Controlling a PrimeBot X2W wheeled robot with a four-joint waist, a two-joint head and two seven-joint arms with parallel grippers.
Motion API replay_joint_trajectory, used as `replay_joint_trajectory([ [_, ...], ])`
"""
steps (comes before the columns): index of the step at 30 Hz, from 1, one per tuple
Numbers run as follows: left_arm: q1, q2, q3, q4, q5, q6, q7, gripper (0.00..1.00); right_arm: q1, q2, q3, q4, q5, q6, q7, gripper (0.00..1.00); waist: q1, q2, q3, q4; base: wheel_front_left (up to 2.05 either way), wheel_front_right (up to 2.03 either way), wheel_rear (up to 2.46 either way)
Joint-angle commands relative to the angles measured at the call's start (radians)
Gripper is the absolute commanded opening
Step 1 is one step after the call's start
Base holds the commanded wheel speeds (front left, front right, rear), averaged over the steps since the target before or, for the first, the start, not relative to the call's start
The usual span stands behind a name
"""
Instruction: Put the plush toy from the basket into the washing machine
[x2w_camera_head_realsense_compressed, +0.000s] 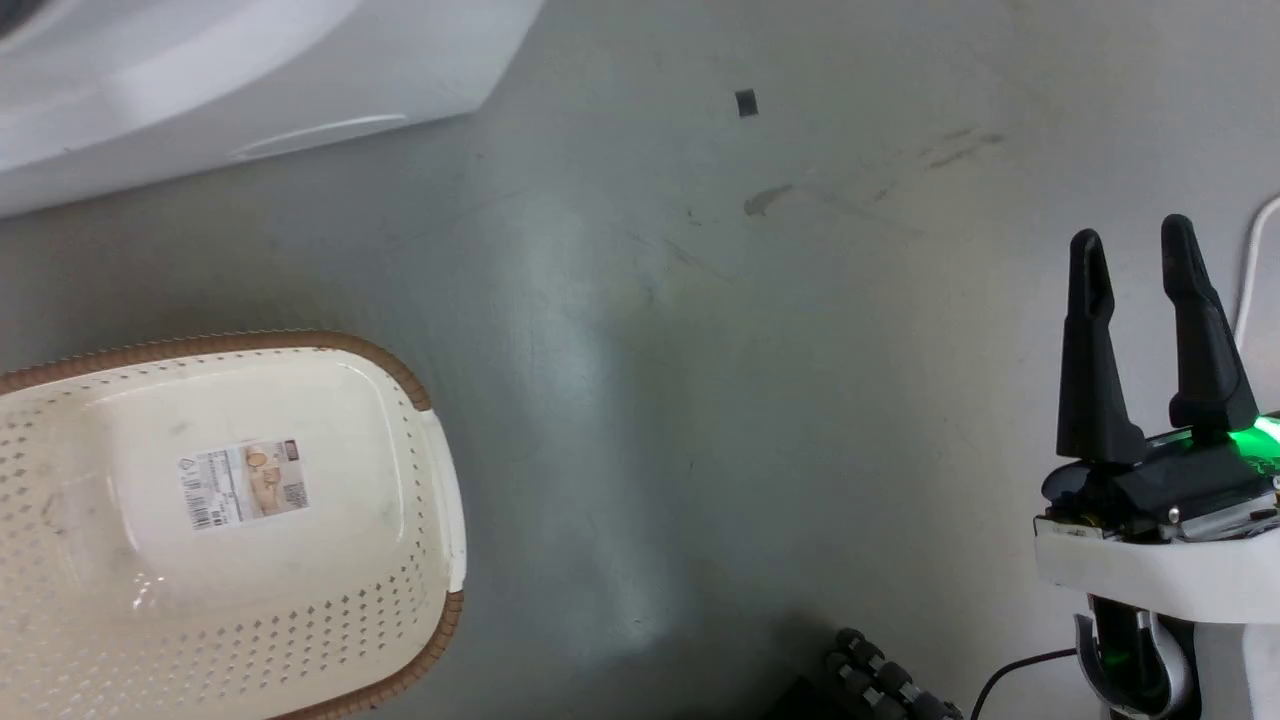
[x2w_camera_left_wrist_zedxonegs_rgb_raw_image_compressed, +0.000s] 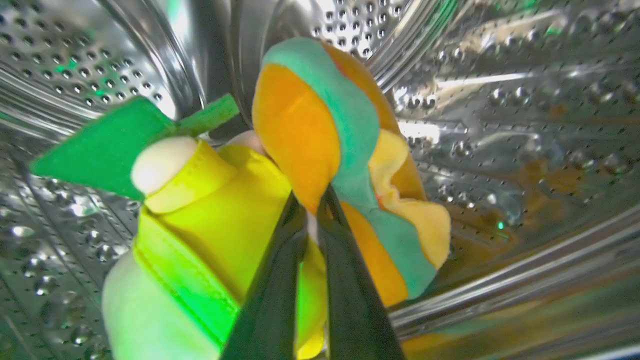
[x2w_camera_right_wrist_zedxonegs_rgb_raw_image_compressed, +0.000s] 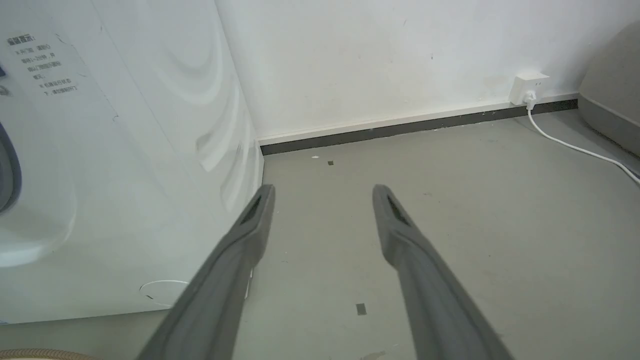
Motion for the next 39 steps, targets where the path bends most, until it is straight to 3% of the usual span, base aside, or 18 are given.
replay_joint_trajectory([
  [1, -0.025, 0.012, -0.024, 0.028, -0.013, -0.004, 0.017, 0.00, -0.017, 0.000, 0.003, 0.002, 0.010, 0.001, -0.004, 1.00, -0.0002, 0.0000, 0.017, -0.014, 0.00, 0.00, 0.00],
  [8, -0.083, 0.047, -0.141, 0.130, -0.057, -0.004, 0.070, 0.00, -0.031, 0.000, 0.002, 0.003, 0.012, 0.001, -0.004, 1.00, -0.0002, 0.0000, 0.032, -0.011, 0.00, 0.00, 0.00],
  [14, -0.083, 0.045, -0.209, 0.180, -0.096, -0.004, 0.020, 0.00, -0.031, 0.000, -0.002, 0.008, -0.004, 0.001, -0.004, 1.00, -0.0002, 0.0000, 0.009, 0.010, 0.00, 0.00, 0.00],
  [15, -0.078, 0.041, -0.219, 0.188, -0.099, -0.004, 0.004, 0.45, -0.032, 0.000, -0.004, 0.010, -0.008, 0.001, -0.004, 1.00, -0.0002, 0.0000, -0.001, 0.016, 0.00, 0.00, 0.00],
  [16, -0.074, 0.037, -0.226, 0.198, -0.102, -0.004, -0.015, 1.00, -0.033, 0.000, -0.006, 0.011, -0.013, 0.001, -0.004, 1.00, -0.0002, 0.0000, -0.012, 0.021, 0.00, 0.00, 0.00],
  [29, 0.144, -0.092, -0.334, 0.301, -0.203, -0.004, -0.301, 1.00, 0.017, 0.000, -0.051, 0.038, -0.130, 0.001, -0.004, 1.00, -0.0002, 0.0000, -0.308, 0.133, 0.00, 0.00, 0.00],
  [34, 0.238, -0.159, -0.349, 0.292, -0.230, -0.001, -0.426, 1.00, 0.051, 0.000, -0.064, 0.050, -0.150, 0.001, -0.004, 1.00, -0.0002, 0.0000, -0.425, 0.194, 0.00, 0.00, 0.00],
  [39, 0.357, -0.228, -0.353, 0.224, -0.229, 0.030, -0.490, 1.00, 0.088, 0.000, -0.067, 0.057, -0.177, 0.001, -0.004, 1.00, -0.0002, 0.0000, -0.536, 0.250, 0.00, 0.00, 0.00],
])
